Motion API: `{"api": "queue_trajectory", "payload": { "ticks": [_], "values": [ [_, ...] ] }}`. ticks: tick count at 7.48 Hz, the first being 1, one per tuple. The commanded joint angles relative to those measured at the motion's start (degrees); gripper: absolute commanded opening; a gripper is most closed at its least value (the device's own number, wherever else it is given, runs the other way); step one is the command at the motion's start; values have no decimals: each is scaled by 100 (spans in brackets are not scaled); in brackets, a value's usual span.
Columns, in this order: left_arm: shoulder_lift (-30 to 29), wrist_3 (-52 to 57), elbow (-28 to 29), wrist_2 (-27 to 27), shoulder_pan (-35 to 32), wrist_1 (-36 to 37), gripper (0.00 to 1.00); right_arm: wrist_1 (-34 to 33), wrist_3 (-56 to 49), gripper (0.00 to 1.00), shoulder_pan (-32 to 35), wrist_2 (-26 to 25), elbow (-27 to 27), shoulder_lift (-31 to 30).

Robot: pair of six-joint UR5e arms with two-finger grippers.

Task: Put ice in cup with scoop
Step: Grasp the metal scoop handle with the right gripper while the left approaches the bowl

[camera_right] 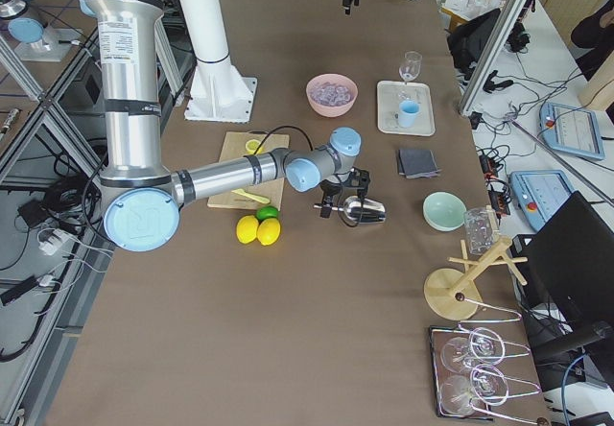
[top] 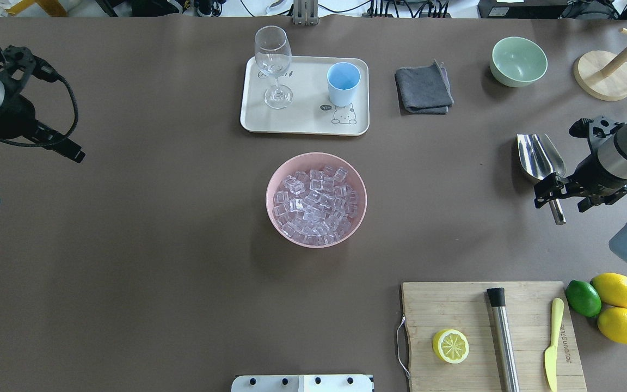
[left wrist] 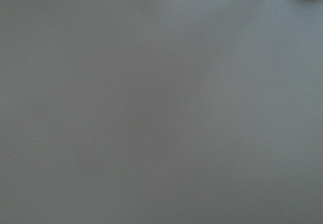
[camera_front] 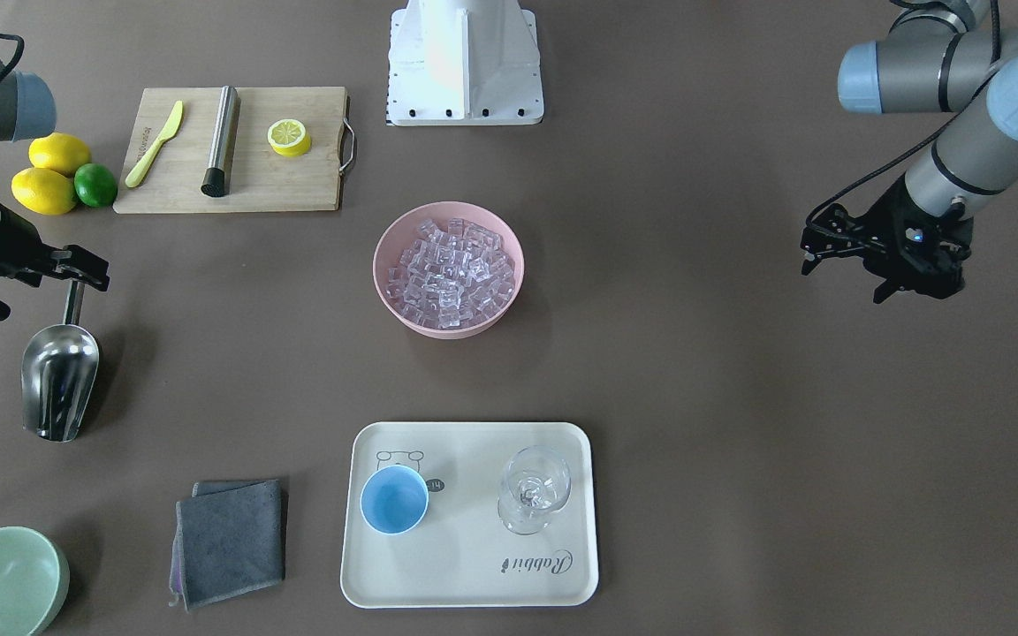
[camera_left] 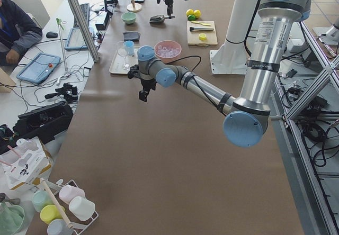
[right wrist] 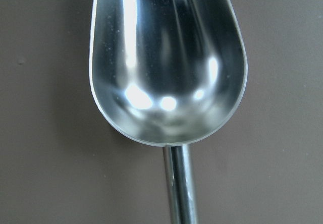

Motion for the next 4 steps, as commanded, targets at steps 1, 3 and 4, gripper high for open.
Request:
{"api": "queue_trajectory", "payload": {
  "ticks": [1,3,4],
  "values": [
    [-489,4,-222,57,533,-183,98,0,-312,100,-126,-202,-159,-8],
    [-596,21,-276,65,762,-646,98,17,-312,87,-135,-246,-318,44],
    [-622,30,-337,135,815,-789,98,9,-260,69,-143,-255,-318,123]
  ]
}}
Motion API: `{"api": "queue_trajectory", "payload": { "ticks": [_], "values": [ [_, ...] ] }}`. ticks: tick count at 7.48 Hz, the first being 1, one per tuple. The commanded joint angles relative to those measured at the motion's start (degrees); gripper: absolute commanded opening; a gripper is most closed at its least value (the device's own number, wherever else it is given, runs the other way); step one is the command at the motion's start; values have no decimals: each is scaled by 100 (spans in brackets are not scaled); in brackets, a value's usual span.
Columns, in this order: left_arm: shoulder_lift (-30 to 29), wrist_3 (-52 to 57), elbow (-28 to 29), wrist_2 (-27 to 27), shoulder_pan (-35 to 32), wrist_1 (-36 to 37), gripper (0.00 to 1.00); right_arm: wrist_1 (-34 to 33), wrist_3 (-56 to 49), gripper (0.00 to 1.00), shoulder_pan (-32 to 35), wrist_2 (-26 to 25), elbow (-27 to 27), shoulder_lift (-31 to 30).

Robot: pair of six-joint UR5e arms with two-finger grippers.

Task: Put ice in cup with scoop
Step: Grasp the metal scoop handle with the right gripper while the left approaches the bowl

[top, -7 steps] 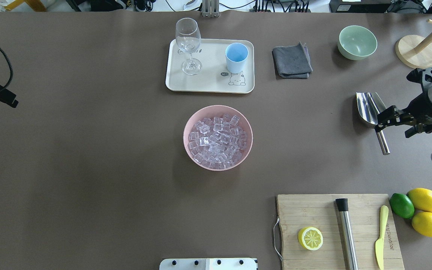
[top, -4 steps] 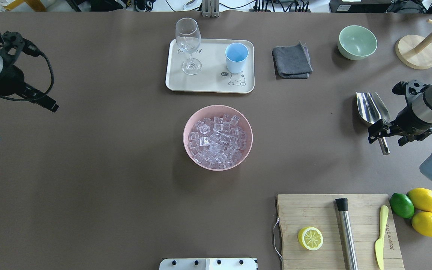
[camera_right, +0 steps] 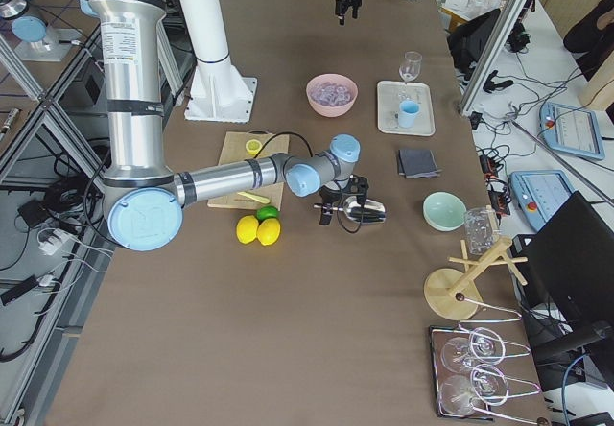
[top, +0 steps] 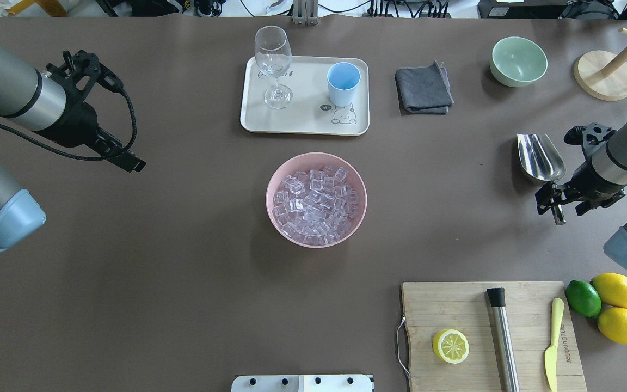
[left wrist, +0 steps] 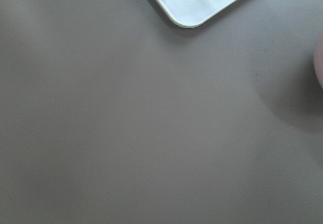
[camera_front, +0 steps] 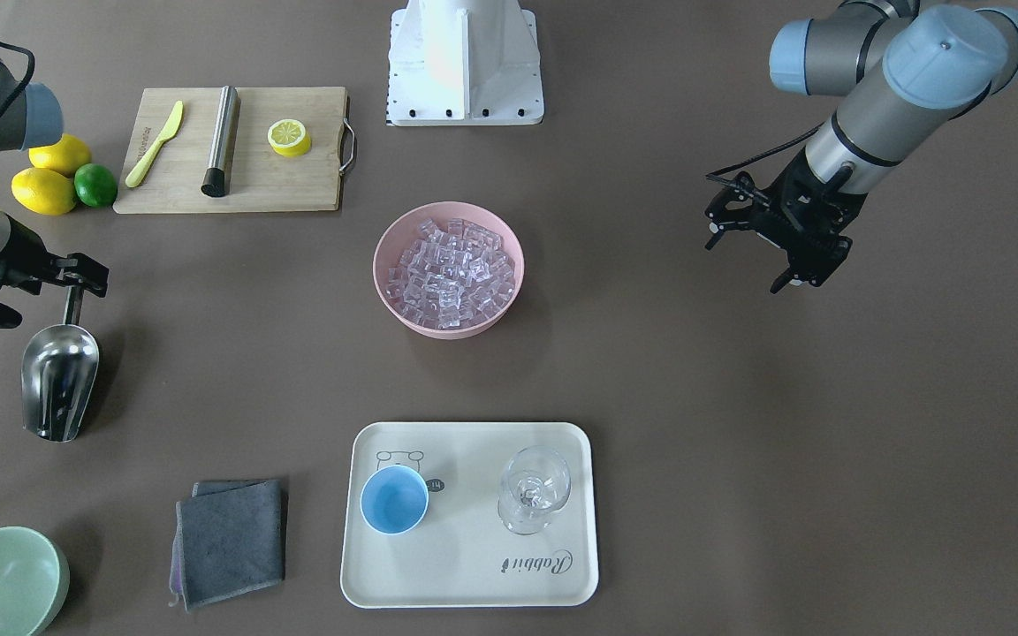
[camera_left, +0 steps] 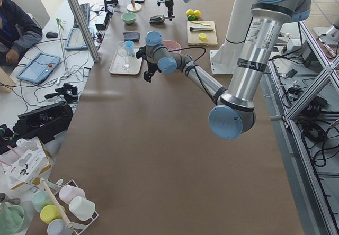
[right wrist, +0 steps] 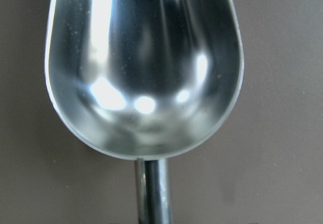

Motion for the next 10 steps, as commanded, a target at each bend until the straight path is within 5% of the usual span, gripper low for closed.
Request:
{"api": "queue_trajectory", "payload": {
  "ticks": [1,3,5,8,10],
  "values": [
    [-248,-5,-122,169,163,-342,98,-1,70,49,-15,-16,-42,112],
    [239,4,78,179,435,-1948,98,16,18,0,-15,36,167,-18],
    [138,12,185,310,889,-2598,98,-18,-9,0,-7,46,482,-220],
    [-20,38,519,1835,1725,-3708,98,-168,-18,0,2,-173,1484,-362],
    [-118,56,1036,2121,1991,-4705,98,-150,-1107,0,2,-375,1820,-31]
  ]
}}
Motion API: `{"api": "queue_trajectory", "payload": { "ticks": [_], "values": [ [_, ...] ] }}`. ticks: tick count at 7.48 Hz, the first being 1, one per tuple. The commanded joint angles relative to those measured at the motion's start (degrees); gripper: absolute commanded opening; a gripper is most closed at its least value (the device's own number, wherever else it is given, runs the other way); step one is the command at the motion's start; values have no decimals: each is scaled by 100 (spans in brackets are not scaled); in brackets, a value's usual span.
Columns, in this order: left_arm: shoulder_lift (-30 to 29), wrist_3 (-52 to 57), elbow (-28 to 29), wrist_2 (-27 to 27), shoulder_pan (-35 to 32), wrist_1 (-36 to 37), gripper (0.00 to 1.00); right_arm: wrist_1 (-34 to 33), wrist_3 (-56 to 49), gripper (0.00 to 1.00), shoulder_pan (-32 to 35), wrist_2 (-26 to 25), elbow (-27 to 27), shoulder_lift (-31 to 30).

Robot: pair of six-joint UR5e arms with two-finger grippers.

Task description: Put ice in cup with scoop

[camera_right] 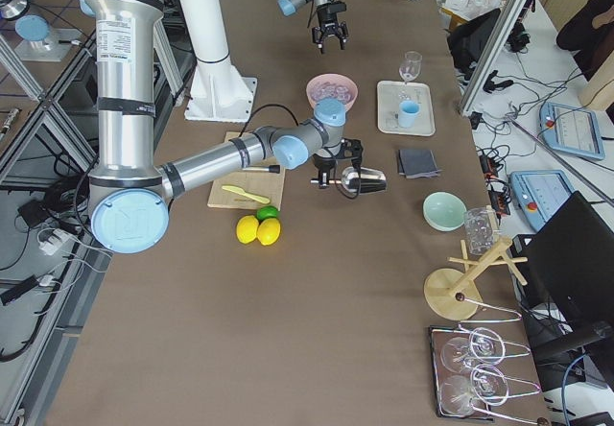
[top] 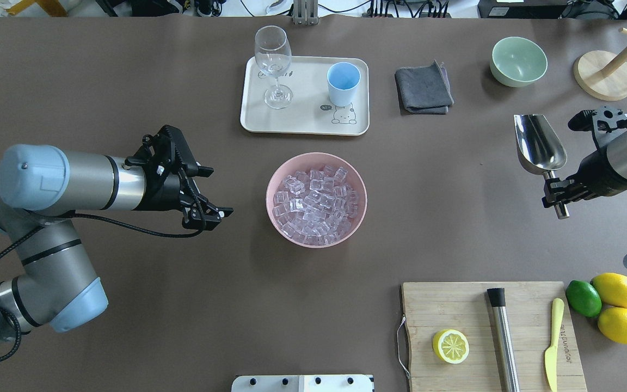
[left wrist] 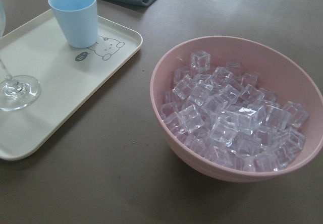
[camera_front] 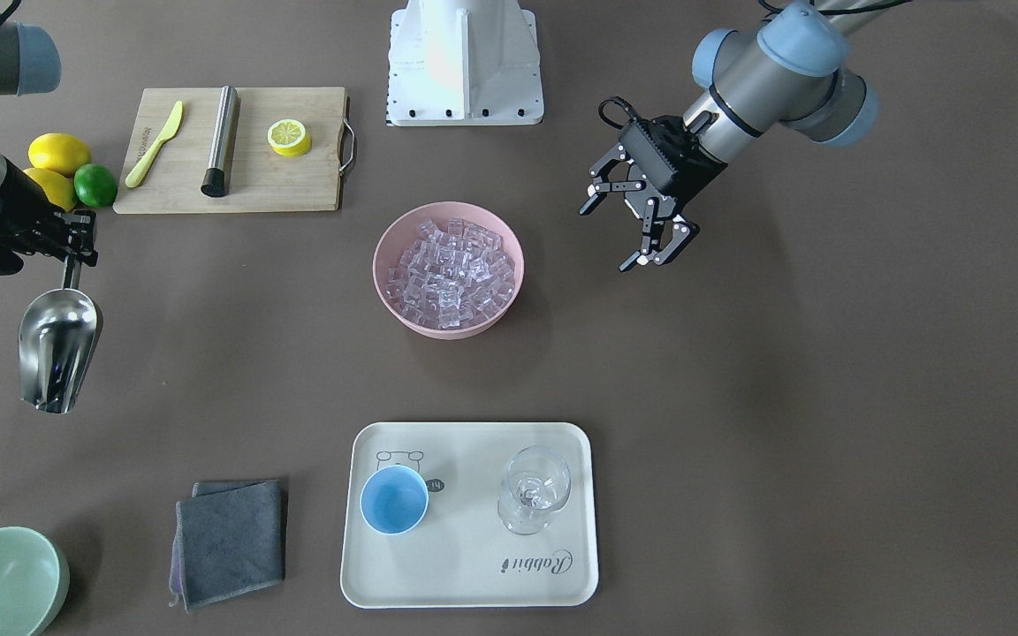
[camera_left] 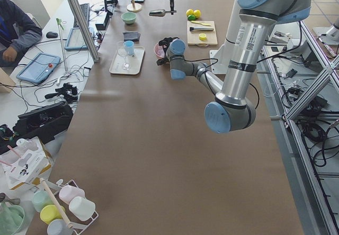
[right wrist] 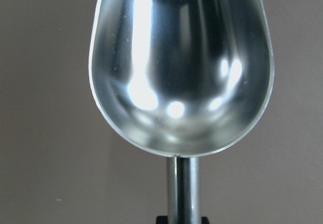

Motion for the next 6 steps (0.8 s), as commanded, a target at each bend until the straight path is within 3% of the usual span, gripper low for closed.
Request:
{"api": "queue_trajectory", "payload": {
  "ticks": [1,3,4,5,6],
  "values": [
    [-84,79,721,324,239,-1279,98,-41,-2144,0,1,-419,314,600],
    [-294,849,1678,325,248,-2404,98,-234,-4341,0,1,-500,375,849],
    [-452,1036,1935,298,256,-2566,98,-426,-5015,0,1,-500,627,815],
    [-636,1055,2312,255,326,-2898,98,-1254,-5883,0,1,-561,1039,858],
    [-838,1056,2655,246,396,-3119,98,-2411,-7075,0,1,-988,1330,1232]
  ]
}}
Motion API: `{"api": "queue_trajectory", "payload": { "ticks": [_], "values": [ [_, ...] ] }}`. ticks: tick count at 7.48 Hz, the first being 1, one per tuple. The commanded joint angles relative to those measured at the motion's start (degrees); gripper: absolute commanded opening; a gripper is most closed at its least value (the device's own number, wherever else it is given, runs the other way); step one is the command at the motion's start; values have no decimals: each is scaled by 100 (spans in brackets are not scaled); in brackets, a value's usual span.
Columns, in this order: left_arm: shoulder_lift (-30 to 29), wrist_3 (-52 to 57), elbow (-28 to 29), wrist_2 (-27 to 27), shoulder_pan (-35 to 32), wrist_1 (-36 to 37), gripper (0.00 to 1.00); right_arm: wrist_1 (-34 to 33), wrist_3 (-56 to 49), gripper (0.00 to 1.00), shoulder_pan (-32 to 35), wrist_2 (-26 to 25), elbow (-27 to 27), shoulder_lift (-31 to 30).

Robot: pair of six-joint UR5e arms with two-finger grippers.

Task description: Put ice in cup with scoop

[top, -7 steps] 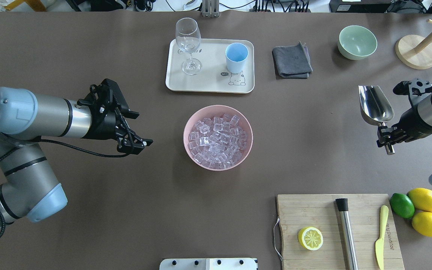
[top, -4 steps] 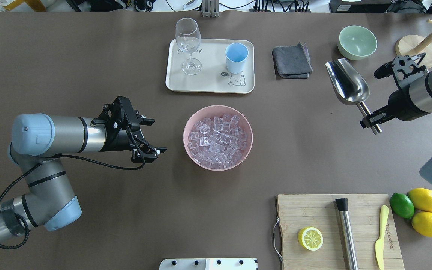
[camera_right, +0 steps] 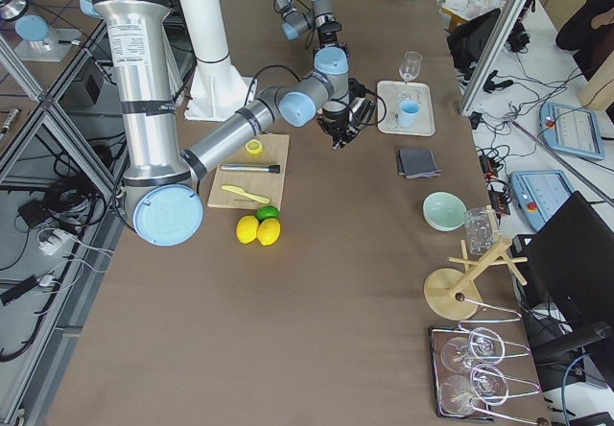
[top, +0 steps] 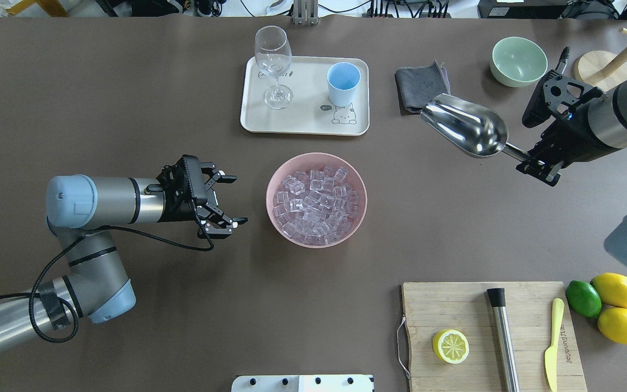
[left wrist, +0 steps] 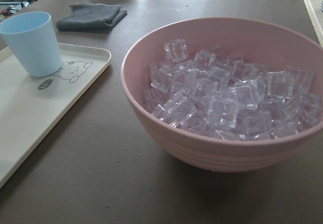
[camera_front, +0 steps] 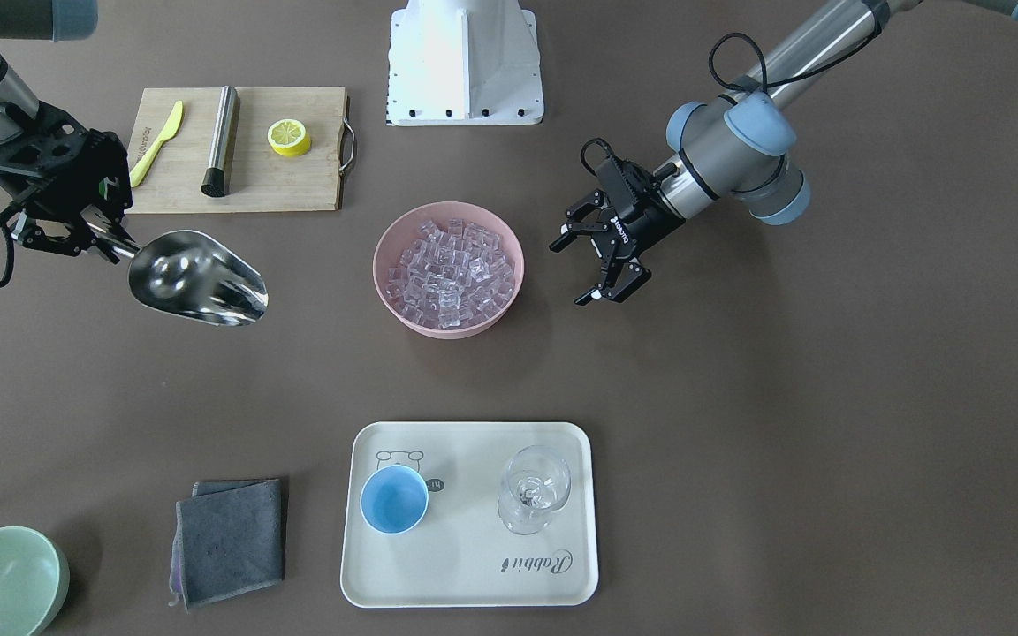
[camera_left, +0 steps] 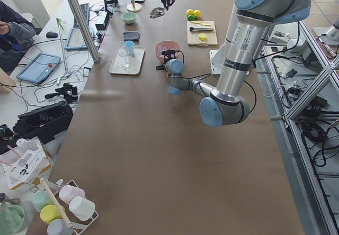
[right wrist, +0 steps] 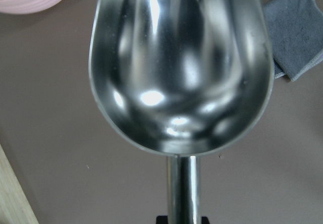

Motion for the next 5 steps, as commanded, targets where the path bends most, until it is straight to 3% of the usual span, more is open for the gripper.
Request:
{"api": "queue_trajectory", "payload": {
  "ticks": [1,2,5],
  "values": [
    [-444,93,719,-45,149,-461,98,-2966,-2632,0,-9,-699,669,1126],
    [-559,84,789,-45,263,-444,98,-4172,-3032,0,-26,-893,636,1778],
    [-639,67,790,-194,325,-243,98,-5953,-3624,0,-594,-1813,304,2956]
  ]
}}
